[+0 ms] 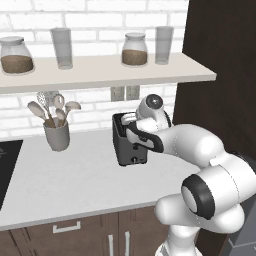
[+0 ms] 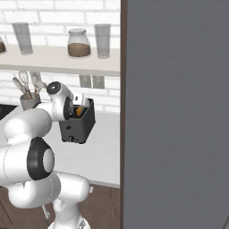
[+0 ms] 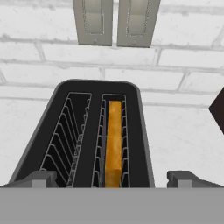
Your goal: Start the toaster. Once the lever pops up, take the bread to the plate on the dining counter.
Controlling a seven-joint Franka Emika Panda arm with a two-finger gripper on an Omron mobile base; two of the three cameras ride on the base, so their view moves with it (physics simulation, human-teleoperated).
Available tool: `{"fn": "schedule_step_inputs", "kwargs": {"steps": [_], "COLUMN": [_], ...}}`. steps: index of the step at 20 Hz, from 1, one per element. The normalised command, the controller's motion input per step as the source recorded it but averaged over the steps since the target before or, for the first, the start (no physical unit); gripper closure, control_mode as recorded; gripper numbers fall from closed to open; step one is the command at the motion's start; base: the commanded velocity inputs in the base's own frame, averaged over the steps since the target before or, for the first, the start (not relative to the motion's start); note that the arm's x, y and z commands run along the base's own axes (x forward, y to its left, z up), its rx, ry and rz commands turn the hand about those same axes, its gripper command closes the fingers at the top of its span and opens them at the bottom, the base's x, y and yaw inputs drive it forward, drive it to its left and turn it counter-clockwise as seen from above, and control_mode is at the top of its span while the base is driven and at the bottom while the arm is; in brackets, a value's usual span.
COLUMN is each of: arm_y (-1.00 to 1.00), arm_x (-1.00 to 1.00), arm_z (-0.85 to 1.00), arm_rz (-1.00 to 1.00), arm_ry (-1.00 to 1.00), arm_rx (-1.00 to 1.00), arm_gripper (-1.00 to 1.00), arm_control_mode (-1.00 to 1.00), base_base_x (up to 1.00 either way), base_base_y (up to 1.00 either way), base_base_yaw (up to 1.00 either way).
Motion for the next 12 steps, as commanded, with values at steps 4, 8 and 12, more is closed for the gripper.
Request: {"fn": "schedule_step_inputs", "kwargs": {"steps": [4,8,12], "arm_y": [0.0,0.0,0.0], "arm_x": [0.0,0.0,0.0], "arm_z": [0.0,0.0,0.0], "arm_rz": [0.0,0.0,0.0], "arm_ry": [0.0,0.0,0.0], "arm_rx": [0.0,0.0,0.0], "arm_gripper": [-1.0,-1.0,-1.0], "arm_control_mode": [-1.0,-1.0,-1.0], "base_base_x": [0.0,0.0,0.0], "base_base_y": [0.0,0.0,0.0], "base_base_yaw": [0.0,0.0,0.0]}}
